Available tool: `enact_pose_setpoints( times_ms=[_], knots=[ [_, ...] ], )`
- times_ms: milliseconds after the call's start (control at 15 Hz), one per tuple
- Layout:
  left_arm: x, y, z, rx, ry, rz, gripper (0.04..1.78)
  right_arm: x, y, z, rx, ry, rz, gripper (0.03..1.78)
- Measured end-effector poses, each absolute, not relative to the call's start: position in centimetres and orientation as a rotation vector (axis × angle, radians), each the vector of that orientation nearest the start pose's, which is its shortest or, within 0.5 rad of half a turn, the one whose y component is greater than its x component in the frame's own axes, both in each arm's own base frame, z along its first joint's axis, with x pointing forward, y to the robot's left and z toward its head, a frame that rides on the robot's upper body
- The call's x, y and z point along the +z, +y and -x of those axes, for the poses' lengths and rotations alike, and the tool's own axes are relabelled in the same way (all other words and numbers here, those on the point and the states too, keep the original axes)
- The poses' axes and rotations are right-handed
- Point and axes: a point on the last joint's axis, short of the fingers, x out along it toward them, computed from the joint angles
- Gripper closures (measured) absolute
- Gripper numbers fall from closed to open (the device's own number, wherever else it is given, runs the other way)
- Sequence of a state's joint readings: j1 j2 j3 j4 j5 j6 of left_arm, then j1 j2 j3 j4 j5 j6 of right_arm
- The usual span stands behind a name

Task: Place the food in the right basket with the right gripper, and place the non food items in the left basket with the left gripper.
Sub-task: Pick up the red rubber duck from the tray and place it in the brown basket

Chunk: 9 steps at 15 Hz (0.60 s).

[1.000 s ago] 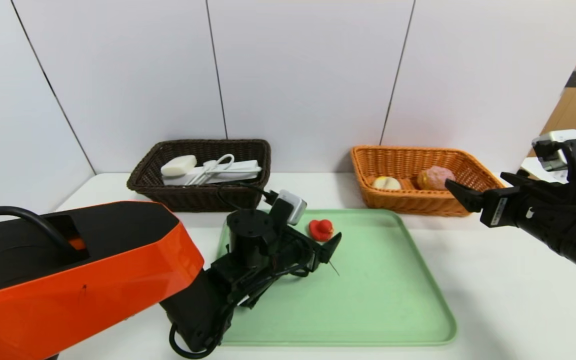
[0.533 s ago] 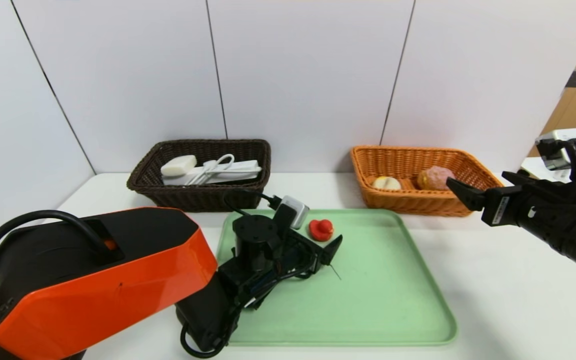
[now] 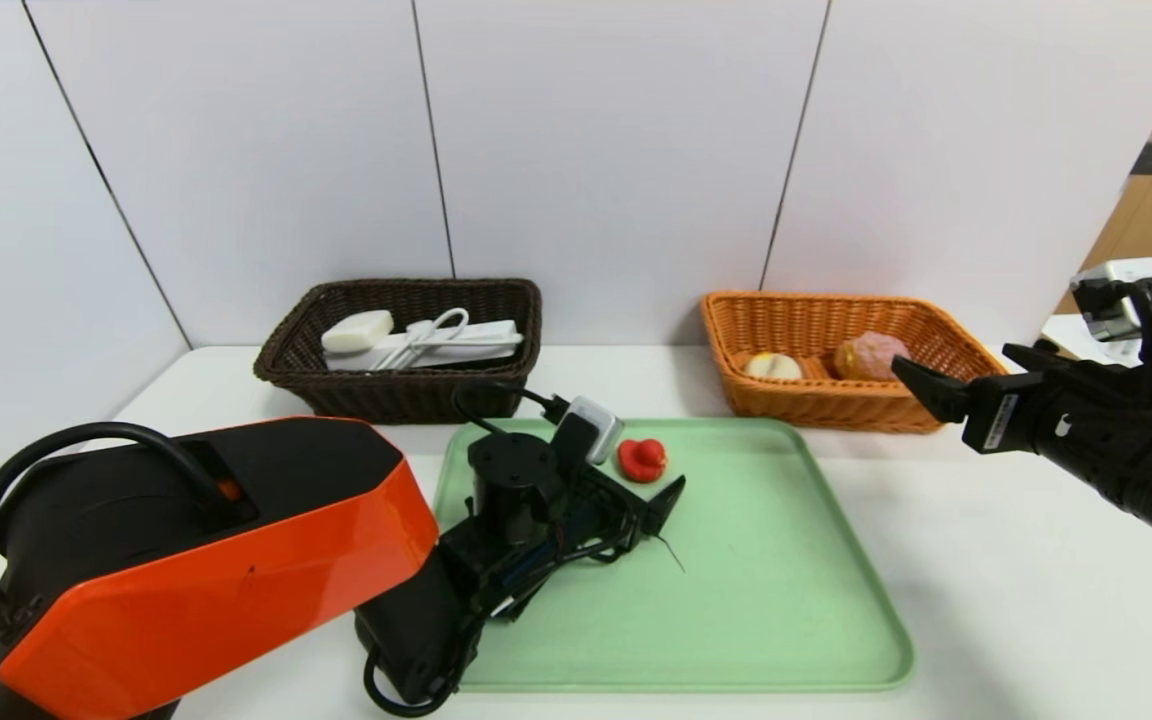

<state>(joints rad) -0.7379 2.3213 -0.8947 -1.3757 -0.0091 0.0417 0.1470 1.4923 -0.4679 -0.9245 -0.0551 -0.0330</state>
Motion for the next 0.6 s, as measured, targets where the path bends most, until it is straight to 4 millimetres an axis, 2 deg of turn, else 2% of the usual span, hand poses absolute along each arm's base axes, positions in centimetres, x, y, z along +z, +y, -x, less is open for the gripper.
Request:
enact_pose_setpoints(
  times_ms=[200,333,467,600],
  knots=[
    [5.14,-27.39,-30.16,-0.747,0.028,-0.07,0.7,17.89,3.3,-23.12,0.093,0.097,0.043,0.12],
    [5.12,-27.38,-30.2,-0.746,0.027,-0.071,0.93,17.9,3.29,-23.09,0.094,0.096,0.043,0.12],
    [5.12,-27.39,-30.21,-0.746,0.026,-0.07,1.05,17.88,3.29,-23.05,0.093,0.097,0.043,0.12],
    [5.12,-27.39,-30.21,-0.746,0.024,-0.07,1.08,17.81,3.28,-22.99,0.094,0.099,0.043,0.12]
  ],
)
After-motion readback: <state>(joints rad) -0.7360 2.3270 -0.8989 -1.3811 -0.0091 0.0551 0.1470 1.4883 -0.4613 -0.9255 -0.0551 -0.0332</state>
